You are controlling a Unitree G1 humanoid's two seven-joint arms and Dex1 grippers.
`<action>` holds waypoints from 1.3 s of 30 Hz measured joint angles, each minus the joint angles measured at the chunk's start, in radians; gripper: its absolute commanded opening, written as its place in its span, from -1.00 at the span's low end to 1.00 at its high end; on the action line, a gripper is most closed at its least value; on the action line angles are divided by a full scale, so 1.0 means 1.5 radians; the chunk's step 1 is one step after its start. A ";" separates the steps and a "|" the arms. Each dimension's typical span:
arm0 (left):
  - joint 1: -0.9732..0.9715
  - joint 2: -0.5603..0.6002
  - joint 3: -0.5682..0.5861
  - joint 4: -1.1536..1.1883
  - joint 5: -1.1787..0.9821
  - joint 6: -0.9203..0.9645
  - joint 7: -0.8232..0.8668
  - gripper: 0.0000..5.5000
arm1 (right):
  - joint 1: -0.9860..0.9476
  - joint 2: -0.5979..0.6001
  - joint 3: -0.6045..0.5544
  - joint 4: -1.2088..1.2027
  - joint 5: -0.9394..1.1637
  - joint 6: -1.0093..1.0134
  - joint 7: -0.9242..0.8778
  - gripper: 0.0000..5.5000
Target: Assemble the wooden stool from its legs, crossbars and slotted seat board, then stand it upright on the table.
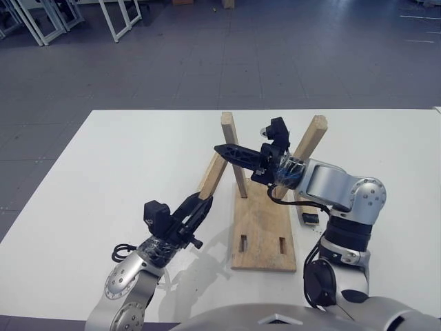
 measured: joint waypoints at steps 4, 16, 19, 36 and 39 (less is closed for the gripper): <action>-0.008 0.000 0.001 0.000 0.000 -0.001 0.010 -0.52 | 0.013 -0.044 0.042 0.003 0.020 -0.040 -0.025 -0.51; -0.020 -0.001 -0.009 -0.008 0.000 -0.002 0.031 -0.52 | 0.043 -0.137 0.125 0.014 0.041 -0.118 -0.025 -0.51; -0.019 -0.003 -0.021 -0.008 0.000 -0.002 0.032 -0.52 | 0.033 -0.139 0.144 0.034 0.034 -0.133 -0.014 -0.51; -0.009 -0.013 -0.062 -0.010 0.039 -0.006 0.062 -0.27 | 0.054 -0.051 0.155 0.068 -0.013 -0.232 -0.053 -0.85; -0.005 -0.012 -0.065 -0.011 0.037 -0.006 0.058 -0.08 | 0.061 -0.053 0.155 0.053 -0.005 -0.235 -0.072 -0.86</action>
